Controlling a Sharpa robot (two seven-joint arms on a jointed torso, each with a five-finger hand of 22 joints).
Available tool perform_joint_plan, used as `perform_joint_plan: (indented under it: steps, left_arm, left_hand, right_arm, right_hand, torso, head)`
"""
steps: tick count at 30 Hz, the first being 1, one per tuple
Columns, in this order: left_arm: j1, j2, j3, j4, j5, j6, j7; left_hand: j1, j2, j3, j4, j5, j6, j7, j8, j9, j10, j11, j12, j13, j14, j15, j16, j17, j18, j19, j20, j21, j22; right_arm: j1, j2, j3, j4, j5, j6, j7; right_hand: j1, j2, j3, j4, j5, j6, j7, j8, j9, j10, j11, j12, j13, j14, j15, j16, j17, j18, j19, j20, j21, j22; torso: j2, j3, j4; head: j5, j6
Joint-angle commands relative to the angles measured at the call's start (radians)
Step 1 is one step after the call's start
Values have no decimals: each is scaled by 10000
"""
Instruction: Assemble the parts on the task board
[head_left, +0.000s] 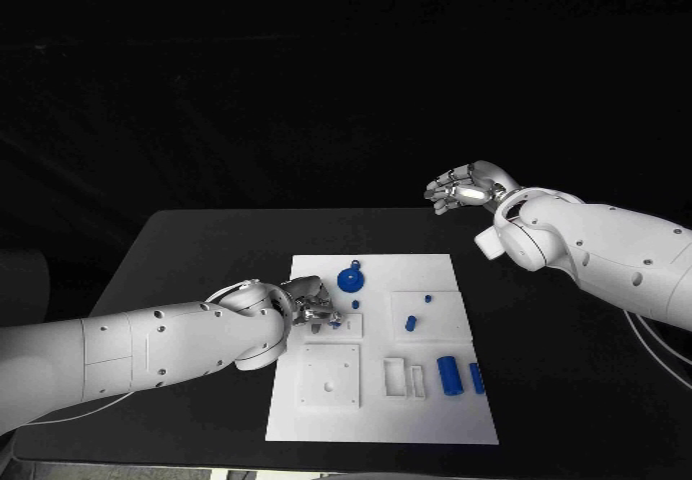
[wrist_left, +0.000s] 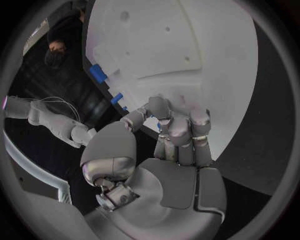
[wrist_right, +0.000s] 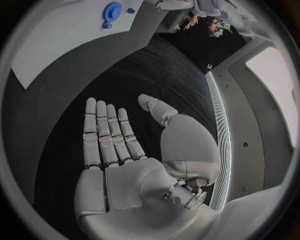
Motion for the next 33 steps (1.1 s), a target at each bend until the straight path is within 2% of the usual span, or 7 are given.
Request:
perform_joint_plan:
  steps: [1,12,27,33]
  left_arm:
    - [-28,0,-10,12,-154,282,9]
    - [-28,-43,-10,39,-213,373,-63]
    - [-29,-72,-8,62,-55,495,-105]
    - [-29,-91,-7,63,140,587,-121]
  left_hand:
    - [64,-46,-31,-9,-50,1820,-680,36,70,-39,-39,62,-14,164,-253,67,-14,340,54,-887,53,3]
    - [130,-60,-25,6,-69,1832,-685,50,77,-36,-41,103,-26,170,-254,91,-19,344,61,-885,58,2]
    - [128,97,-71,74,56,1860,-693,88,99,-35,-39,212,-38,173,-251,156,-22,333,59,-868,74,8]
    - [194,145,-98,-56,258,1872,-704,115,115,-59,-40,304,-60,166,-249,216,-28,334,45,-861,103,27]
  right_arm:
    - [-14,-1,2,-6,-64,134,51]
    - [-26,-7,2,-12,-64,152,44]
    - [-42,-9,2,-19,-64,161,45]
    - [-75,5,2,-32,-61,168,51]
  right_hand:
    - [-102,-20,-80,5,17,-29,211,-40,-16,10,51,-44,-19,14,8,-64,-13,158,-28,74,-61,-11]
    - [-111,-18,-90,5,20,-30,212,-41,-21,9,53,-46,-35,12,10,-64,-24,158,-32,76,-66,-16]
    - [-123,-13,-101,9,27,-29,212,-40,-26,10,54,-47,-55,9,13,-63,-38,158,-34,78,-71,-21]
    - [-131,-10,-108,13,32,-28,212,-39,-29,11,55,-47,-65,8,14,-62,-45,158,-34,79,-73,-24]
  torso:
    - [4,-1,7]
    - [2,-3,-5]
    - [0,4,-4]
    - [4,9,-4]
  head:
    - [-3,-11]
    - [7,-25]
    - [2,-30]
    - [-1,-41]
